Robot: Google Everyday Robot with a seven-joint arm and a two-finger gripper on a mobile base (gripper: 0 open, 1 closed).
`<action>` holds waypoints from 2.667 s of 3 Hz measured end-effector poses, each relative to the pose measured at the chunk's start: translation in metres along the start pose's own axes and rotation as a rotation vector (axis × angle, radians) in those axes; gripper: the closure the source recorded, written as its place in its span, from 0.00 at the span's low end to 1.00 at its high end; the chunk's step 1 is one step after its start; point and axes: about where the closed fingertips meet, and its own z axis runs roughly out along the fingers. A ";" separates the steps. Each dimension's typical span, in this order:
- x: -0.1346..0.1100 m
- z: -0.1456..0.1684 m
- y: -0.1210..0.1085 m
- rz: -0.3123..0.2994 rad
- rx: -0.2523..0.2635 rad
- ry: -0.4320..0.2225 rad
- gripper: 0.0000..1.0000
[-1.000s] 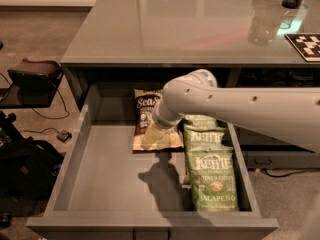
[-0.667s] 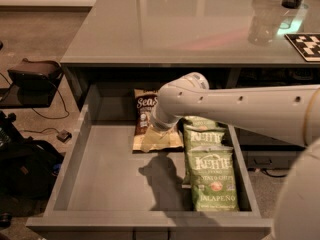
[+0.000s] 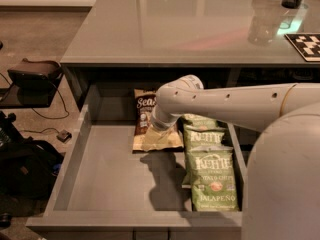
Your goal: Pick brown chip bag from top drawer and place on counter
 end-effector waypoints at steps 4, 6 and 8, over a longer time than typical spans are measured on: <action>0.003 0.029 -0.006 0.017 -0.114 0.000 0.00; 0.005 0.025 -0.003 0.009 -0.141 -0.023 0.42; 0.001 0.017 -0.005 0.009 -0.141 -0.023 0.87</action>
Offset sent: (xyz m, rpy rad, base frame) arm 0.0201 0.0055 -0.0277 0.0454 0.1002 0.0309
